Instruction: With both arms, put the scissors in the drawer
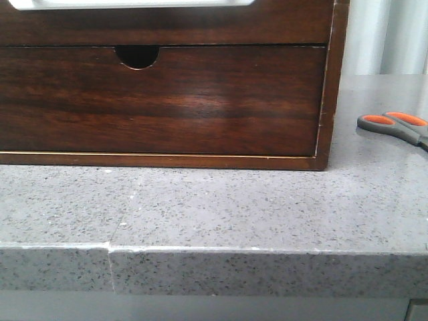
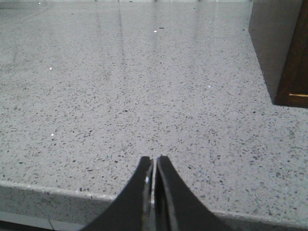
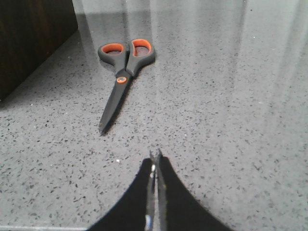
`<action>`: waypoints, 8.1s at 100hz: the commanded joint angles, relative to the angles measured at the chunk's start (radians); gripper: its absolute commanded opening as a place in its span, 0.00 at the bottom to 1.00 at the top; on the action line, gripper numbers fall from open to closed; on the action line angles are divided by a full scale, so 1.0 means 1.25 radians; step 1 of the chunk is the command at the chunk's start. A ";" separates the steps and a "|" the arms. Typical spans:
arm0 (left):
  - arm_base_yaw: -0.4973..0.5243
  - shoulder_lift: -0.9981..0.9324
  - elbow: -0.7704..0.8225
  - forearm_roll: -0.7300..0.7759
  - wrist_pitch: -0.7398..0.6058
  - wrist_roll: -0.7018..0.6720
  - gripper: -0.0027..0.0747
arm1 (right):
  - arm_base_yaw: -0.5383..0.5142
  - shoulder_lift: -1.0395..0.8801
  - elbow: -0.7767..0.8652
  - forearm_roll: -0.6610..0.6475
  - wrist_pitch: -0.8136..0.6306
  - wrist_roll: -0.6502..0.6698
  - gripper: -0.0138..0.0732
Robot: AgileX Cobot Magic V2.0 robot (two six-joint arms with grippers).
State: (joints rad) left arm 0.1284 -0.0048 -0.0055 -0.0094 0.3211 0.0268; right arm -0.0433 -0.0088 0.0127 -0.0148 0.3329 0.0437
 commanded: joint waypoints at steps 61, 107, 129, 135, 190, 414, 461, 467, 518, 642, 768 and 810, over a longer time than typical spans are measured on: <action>0.002 -0.027 0.016 -1.013 -0.370 -0.005 0.01 | 0.002 -0.022 0.022 0.367 -0.360 -0.003 0.11; 0.002 -0.027 0.012 -1.296 -0.295 -0.005 0.01 | 0.002 -0.022 -0.070 0.543 -0.228 -0.010 0.11; 0.002 0.005 -0.075 -1.136 -0.058 0.067 0.01 | 0.002 0.016 -0.175 0.435 -0.060 -0.020 0.18; 0.002 0.033 -0.114 -1.096 -0.029 0.104 0.01 | 0.002 0.047 -0.207 0.407 -0.010 -0.020 0.26; -0.105 0.482 -0.470 -0.904 0.219 0.253 0.36 | 0.011 0.288 -0.380 0.388 0.088 -0.020 0.60; -0.312 0.749 -0.460 -1.436 0.242 0.268 0.01 | 0.011 0.288 -0.379 0.387 0.082 -0.020 0.60; -0.381 0.572 -0.381 -1.421 0.164 0.158 0.01 | 0.011 0.288 -0.379 0.387 0.082 -0.020 0.60; -0.381 0.559 -0.381 -1.413 0.164 0.141 0.01 | 0.011 0.288 -0.379 0.387 0.082 -0.020 0.60; -0.381 0.538 -0.381 -1.351 0.159 0.114 0.29 | 0.011 0.288 -0.379 0.387 0.082 -0.020 0.60; -0.381 0.310 -0.405 -1.087 0.105 0.150 0.03 | 0.011 0.553 -0.622 0.231 0.208 -0.020 0.60; -0.381 0.310 -0.660 -0.431 0.394 0.274 0.01 | 0.072 1.202 -0.897 -0.070 0.328 0.039 0.60; -0.381 0.310 -0.660 -0.431 0.391 0.274 0.01 | 0.049 1.272 -0.897 -0.063 0.272 0.039 0.60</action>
State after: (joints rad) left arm -0.3410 0.3756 -0.7988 -0.5210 0.8730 0.3667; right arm 0.0253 1.5911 -1.0845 -0.0822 0.7167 0.0919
